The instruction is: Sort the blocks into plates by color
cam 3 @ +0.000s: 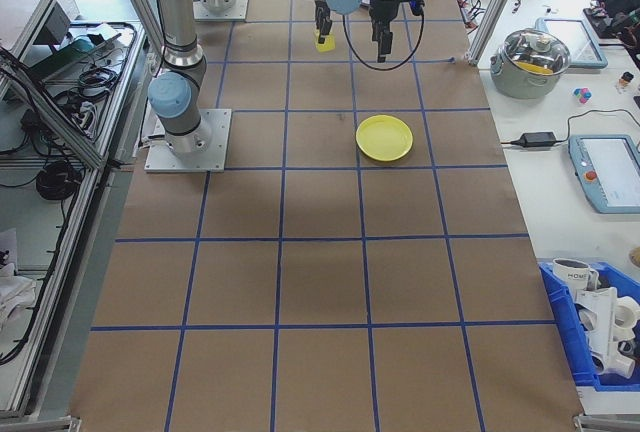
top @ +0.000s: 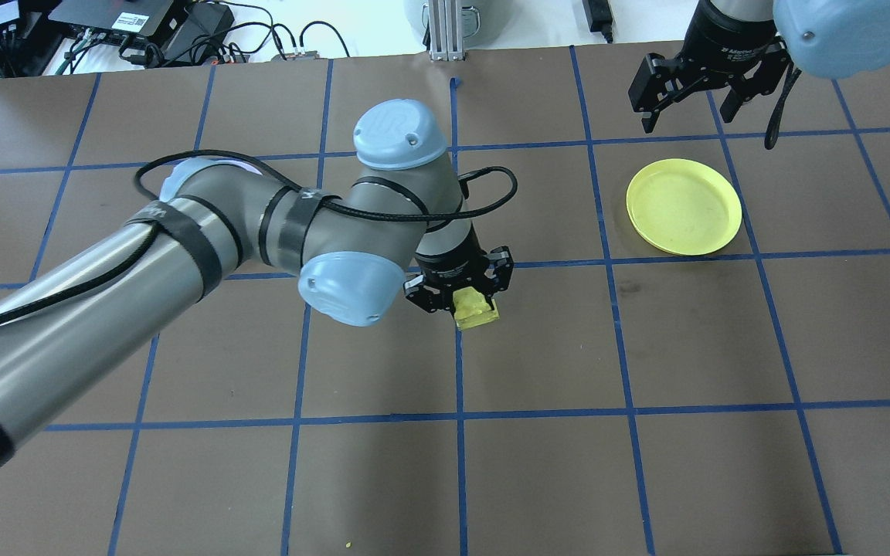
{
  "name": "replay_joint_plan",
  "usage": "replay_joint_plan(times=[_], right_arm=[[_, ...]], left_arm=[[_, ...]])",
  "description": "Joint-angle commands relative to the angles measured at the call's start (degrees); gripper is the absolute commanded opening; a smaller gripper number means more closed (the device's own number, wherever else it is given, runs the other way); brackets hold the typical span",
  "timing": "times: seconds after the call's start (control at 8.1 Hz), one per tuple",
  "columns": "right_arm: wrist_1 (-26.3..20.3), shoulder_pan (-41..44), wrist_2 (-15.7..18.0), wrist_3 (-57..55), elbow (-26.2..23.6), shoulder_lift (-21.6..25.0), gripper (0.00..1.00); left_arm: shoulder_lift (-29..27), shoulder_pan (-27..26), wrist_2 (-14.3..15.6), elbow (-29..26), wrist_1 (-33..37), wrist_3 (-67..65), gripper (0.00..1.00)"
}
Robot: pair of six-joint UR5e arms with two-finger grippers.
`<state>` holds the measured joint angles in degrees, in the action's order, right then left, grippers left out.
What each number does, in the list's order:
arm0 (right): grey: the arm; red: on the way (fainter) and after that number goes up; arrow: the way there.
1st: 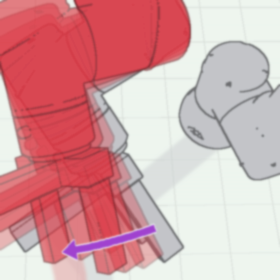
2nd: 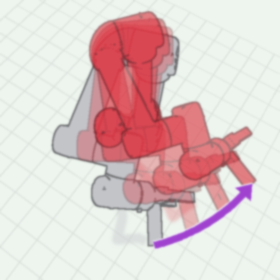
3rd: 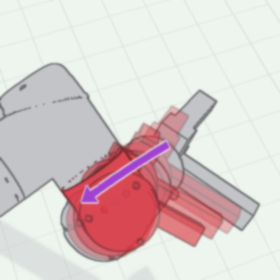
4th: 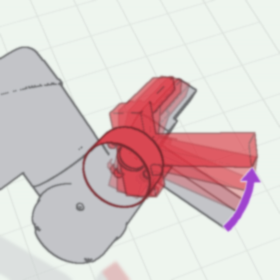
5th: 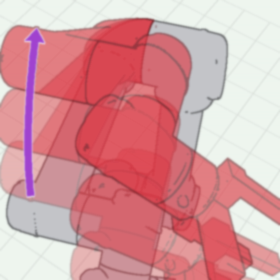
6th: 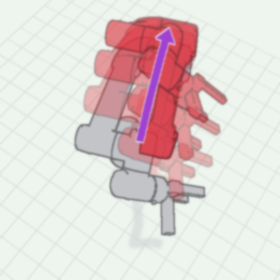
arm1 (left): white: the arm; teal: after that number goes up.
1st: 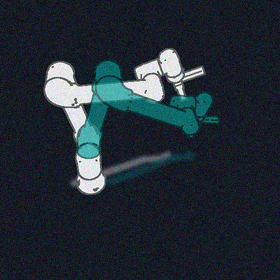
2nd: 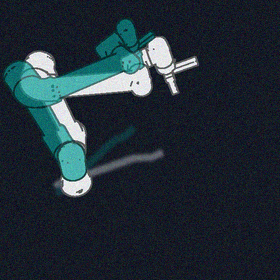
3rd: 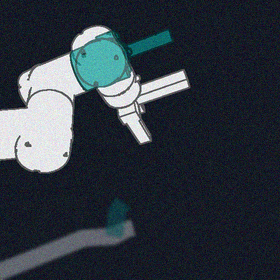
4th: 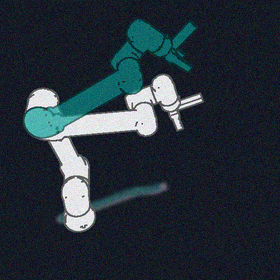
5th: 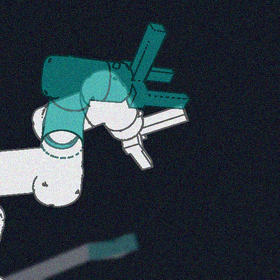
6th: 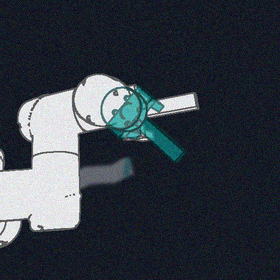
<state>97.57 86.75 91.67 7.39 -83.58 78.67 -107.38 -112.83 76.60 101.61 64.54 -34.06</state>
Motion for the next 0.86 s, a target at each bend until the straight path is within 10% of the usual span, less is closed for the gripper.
replay_joint_plan(times=[0.0,0.37,0.49,0.74], right_arm=[[-0.01,0.00,0.08,0.00,0.00,0.00,1.00],[-0.01,0.00,0.08,0.00,-0.09,0.00,1.00],[-0.10,0.00,0.08,0.00,0.00,0.00,1.00],[-0.10,0.00,0.00,0.00,0.00,0.00,1.00]], left_arm=[[-7.74,-2.13,-0.75,-4.66,-2.49,-2.41,0.00],[-7.84,-3.27,0.65,-4.41,-2.57,2.67,0.05],[-8.02,-3.36,0.92,-4.32,-2.75,3.64,0.75],[-8.11,-3.45,1.01,-4.05,-5.21,5.84,0.92]])
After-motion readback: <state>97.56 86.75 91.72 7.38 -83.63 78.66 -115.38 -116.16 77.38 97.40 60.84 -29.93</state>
